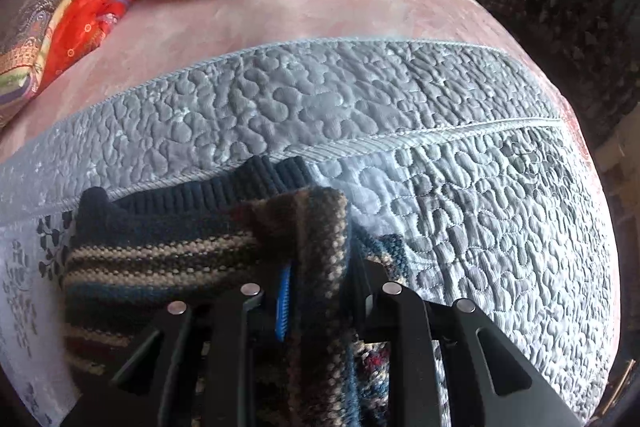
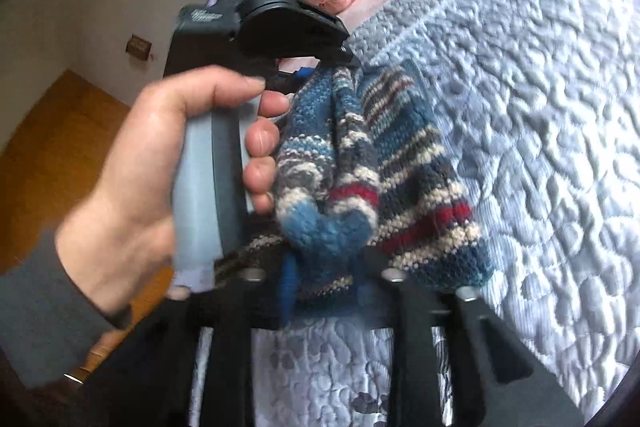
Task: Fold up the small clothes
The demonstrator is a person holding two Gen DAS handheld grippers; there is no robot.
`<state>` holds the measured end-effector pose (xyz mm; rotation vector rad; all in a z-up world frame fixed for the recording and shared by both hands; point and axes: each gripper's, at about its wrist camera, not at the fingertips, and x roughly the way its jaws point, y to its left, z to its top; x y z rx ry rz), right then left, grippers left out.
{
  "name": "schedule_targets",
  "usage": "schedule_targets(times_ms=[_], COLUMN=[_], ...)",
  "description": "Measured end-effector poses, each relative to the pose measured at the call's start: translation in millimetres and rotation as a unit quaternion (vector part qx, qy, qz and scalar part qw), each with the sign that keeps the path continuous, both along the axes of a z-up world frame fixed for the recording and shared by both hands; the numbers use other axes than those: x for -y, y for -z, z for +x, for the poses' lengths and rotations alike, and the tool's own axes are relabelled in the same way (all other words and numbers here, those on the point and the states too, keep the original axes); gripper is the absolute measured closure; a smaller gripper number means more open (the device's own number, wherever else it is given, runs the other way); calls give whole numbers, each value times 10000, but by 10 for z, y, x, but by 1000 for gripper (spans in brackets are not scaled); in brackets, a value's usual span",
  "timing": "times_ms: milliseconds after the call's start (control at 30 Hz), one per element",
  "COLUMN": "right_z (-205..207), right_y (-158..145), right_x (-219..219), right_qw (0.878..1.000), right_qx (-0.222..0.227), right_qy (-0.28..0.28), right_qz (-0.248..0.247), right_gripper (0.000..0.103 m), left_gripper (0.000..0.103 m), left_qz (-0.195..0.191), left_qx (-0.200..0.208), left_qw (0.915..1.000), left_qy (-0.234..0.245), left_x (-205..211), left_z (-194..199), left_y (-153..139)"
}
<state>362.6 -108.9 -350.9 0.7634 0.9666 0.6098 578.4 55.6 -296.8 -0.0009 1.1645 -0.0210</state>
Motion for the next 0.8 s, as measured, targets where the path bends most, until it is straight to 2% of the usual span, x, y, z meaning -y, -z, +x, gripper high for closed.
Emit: schedule_targets(times_ms=[33, 67, 133, 167, 200, 300, 367, 500, 567, 633, 667, 800], right_z=[6, 10, 37, 54, 79, 133, 170, 276, 400, 543, 657, 980], right_y=[24, 36, 61, 89, 120, 226, 278, 367, 370, 339, 313, 197], right_x=[38, 72, 117, 146, 165, 195, 211, 291, 289, 245, 224, 163], right_qw=[9999, 9997, 9991, 9982, 9969, 9927, 9898, 9799, 9751, 9727, 9706, 9675], right_qx=[-44, -56, -96, -149, -227, -464, -603, -955, -1170, -1311, -1432, -1529], right_qy=[86, 147, 132, 128, 104, 25, 20, 35, -195, -541, -726, -1076], right_qz=[72, 170, 388, 572, 745, 1112, 1287, 1753, 1871, 1839, 1794, 1700], right_gripper=[38, 34, 31, 26, 24, 23, 23, 22, 21, 21, 21, 21], left_gripper=[77, 74, 61, 48, 43, 41, 36, 29, 29, 29, 29, 29], left_qz=[-95, -239, -545, -774, -994, -1491, -1847, -2278, -2678, -3369, -3596, -4064], left_qx=[45, 60, 167, 175, 150, 92, 67, 172, 114, -77, -103, -190], left_qw=[9999, 9997, 9983, 9968, 9949, 9886, 9826, 9726, 9620, 9404, 9323, 9129], left_qy=[24, 61, 77, 80, 90, 159, 190, 434, 528, 448, 380, 342], left_x=[-2, -21, -77, -120, -160, -314, -470, -796, -1032, -1332, -1481, -1844], left_z=[-14, -28, -48, -47, -42, -64, -100, -274, -417, -579, -684, -1083], left_y=[19, 41, 35, 38, 42, -56, -194, -559, -681, -727, -731, -645])
